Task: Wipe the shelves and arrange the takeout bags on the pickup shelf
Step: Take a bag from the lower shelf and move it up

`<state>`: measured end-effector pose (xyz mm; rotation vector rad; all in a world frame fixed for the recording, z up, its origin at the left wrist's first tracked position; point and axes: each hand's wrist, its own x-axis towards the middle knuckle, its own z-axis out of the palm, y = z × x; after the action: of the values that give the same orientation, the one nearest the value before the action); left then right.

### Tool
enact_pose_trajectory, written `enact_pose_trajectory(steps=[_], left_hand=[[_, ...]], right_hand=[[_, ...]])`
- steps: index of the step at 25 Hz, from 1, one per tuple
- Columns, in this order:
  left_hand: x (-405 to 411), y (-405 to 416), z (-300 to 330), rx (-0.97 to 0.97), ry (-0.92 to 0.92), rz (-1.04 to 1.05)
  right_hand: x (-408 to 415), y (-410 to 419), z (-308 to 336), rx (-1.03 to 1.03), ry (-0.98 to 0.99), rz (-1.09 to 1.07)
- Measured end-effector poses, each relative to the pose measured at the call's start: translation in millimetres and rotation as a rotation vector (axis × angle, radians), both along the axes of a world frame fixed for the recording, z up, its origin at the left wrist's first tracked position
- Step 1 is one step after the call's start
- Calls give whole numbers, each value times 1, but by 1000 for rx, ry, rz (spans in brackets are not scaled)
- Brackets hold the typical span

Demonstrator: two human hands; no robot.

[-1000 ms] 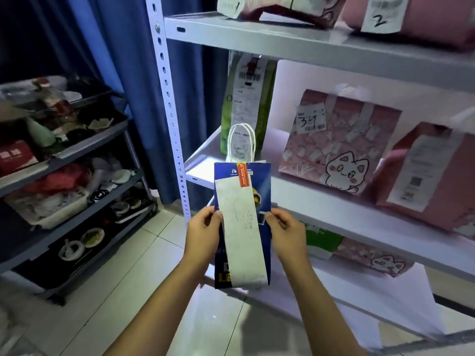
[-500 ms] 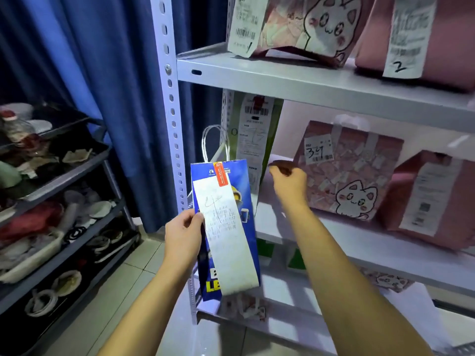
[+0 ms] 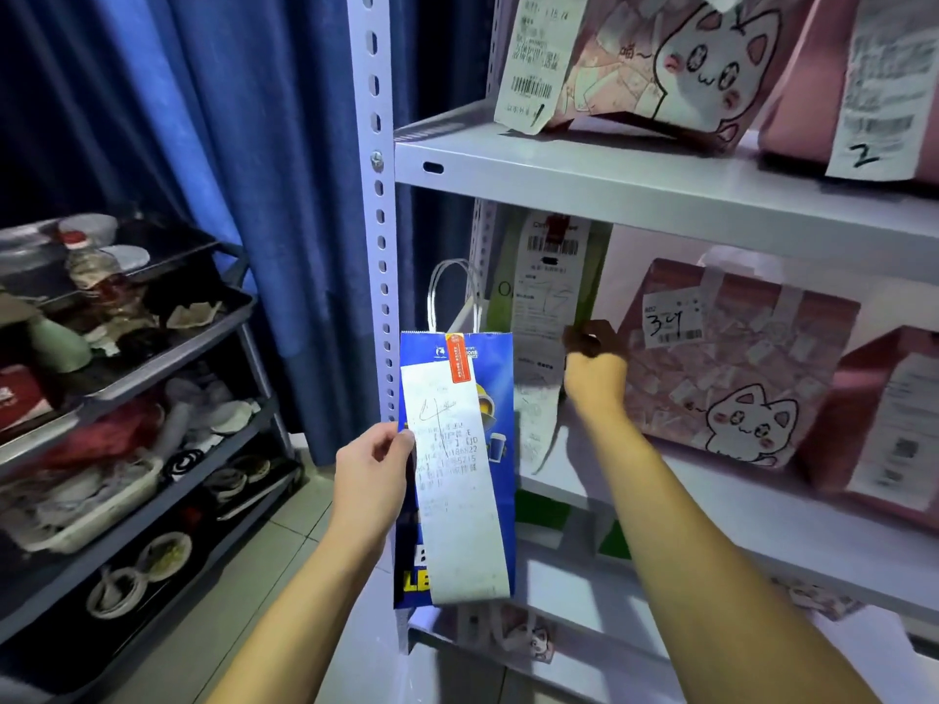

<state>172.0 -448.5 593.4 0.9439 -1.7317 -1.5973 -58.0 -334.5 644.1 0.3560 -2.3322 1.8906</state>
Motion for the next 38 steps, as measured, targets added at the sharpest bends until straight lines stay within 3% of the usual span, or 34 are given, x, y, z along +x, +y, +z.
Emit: enact_pose_trajectory(steps=[6,13,18,25,29,38], left_hand=[[9,-4,-8,-19,17,-3],[-3,-2,11,8,20,-65],[-45,-4,48,-6,-60,-192],[-136,-19,91,58,5,-154],[-173,-24,86,198,94,-190],[-208,-31,65,-37,74,-178]], right_hand=[[50,38,3,-165,21,-71],[83,91,-3,-182,-15,-219],[96,139,-9,-242,-82,-316],[119,197,-4,-242,-82,-421],[126,216,-2,-193,-76,-445],[130,225,-4,-148,-65,-430]])
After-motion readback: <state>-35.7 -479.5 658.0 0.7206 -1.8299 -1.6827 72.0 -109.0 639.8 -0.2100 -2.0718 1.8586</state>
